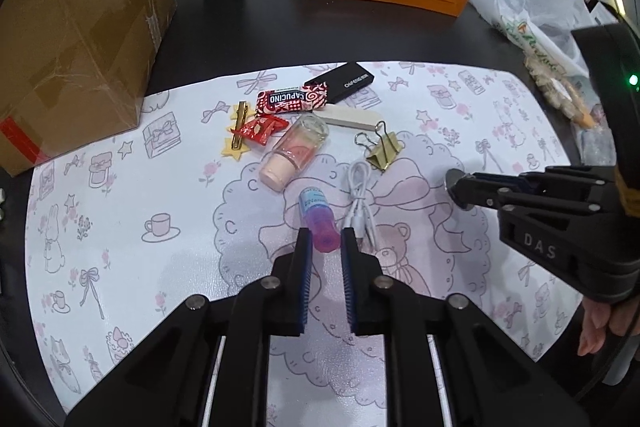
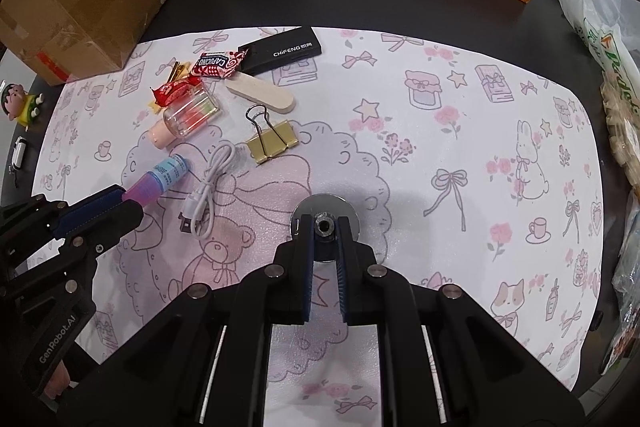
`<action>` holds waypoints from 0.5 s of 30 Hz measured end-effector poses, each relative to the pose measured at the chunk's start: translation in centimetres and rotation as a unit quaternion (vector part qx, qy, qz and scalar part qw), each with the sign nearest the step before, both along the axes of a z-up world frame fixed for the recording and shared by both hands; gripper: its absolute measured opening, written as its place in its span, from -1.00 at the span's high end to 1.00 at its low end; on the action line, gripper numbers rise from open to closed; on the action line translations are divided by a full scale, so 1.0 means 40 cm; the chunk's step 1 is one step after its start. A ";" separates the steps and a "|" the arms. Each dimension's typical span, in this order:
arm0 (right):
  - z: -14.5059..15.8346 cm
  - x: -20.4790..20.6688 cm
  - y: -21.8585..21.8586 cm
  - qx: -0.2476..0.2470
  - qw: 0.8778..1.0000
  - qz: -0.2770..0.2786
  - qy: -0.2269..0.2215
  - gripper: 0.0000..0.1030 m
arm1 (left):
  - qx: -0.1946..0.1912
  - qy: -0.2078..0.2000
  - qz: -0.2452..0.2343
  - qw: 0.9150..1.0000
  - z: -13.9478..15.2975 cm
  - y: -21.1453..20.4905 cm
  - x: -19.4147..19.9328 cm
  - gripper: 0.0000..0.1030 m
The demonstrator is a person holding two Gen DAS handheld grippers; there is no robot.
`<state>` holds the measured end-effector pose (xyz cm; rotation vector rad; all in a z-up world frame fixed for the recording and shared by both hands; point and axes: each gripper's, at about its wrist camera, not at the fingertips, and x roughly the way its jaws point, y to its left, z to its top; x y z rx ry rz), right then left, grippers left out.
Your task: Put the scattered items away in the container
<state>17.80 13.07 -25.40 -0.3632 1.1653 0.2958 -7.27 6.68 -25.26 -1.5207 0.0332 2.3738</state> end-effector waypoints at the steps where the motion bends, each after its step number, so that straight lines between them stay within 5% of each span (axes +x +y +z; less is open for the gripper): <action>1: 0.002 -0.001 -0.001 0.005 1.000 -0.001 0.002 0.80 | 0.002 0.002 0.001 1.000 0.003 -0.002 0.001 0.72; 15: 0.050 -0.006 -0.022 0.045 0.999 -0.017 -0.007 0.80 | 0.010 0.020 0.004 1.000 0.038 -0.018 0.009 0.74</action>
